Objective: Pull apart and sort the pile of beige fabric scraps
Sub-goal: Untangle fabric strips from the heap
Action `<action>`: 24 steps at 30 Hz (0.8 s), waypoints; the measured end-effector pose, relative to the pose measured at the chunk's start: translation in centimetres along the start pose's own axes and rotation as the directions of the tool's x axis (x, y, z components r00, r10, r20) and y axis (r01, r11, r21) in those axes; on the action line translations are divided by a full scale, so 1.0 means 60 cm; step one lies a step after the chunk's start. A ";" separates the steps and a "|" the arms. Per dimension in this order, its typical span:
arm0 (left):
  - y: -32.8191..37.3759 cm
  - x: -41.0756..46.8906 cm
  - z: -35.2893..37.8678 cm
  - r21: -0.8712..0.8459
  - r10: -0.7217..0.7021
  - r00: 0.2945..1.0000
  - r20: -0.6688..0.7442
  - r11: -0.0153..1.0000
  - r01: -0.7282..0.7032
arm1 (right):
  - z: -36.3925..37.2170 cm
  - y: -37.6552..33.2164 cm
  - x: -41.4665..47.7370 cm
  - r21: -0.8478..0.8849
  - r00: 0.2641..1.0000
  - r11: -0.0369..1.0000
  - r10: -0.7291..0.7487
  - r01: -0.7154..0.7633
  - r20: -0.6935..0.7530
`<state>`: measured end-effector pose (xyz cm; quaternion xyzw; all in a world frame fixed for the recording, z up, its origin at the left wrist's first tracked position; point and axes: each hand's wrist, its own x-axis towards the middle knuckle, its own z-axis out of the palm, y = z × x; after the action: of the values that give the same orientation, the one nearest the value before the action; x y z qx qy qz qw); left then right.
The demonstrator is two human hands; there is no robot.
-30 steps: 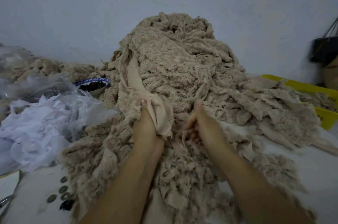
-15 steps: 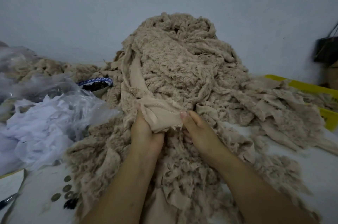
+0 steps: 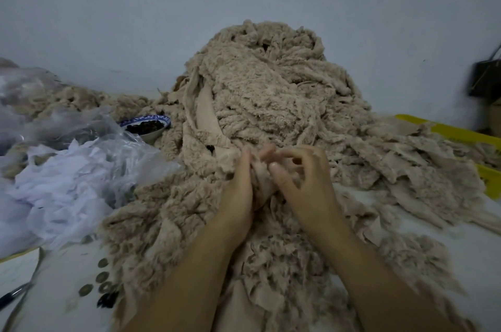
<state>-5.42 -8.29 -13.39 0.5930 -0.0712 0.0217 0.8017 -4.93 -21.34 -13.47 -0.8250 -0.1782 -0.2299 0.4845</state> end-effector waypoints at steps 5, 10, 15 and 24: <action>0.000 0.002 -0.007 0.065 0.008 1.000 -0.029 0.998 -0.006 | 0.017 0.002 -0.002 -0.136 0.978 0.979 -0.126 0.149 0.166; 0.013 0.011 -0.015 -0.323 0.018 0.983 -0.182 0.943 -0.077 | 0.008 0.002 -0.004 0.059 0.990 0.998 -0.041 0.033 0.133; 0.025 0.020 -0.045 -0.630 -0.136 0.930 -0.340 0.768 -0.118 | -0.006 0.011 -0.003 0.160 0.993 0.982 0.089 -0.101 0.080; 0.014 0.015 -0.023 -0.092 -0.014 0.951 -0.308 0.996 -0.015 | 0.001 0.028 -0.001 0.059 0.956 0.990 0.108 -0.128 0.274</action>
<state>-4.51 -6.76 -12.85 0.5444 0.0539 0.1108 0.8297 -4.08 -22.04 -14.73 -0.8389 -0.2016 -0.0789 0.4994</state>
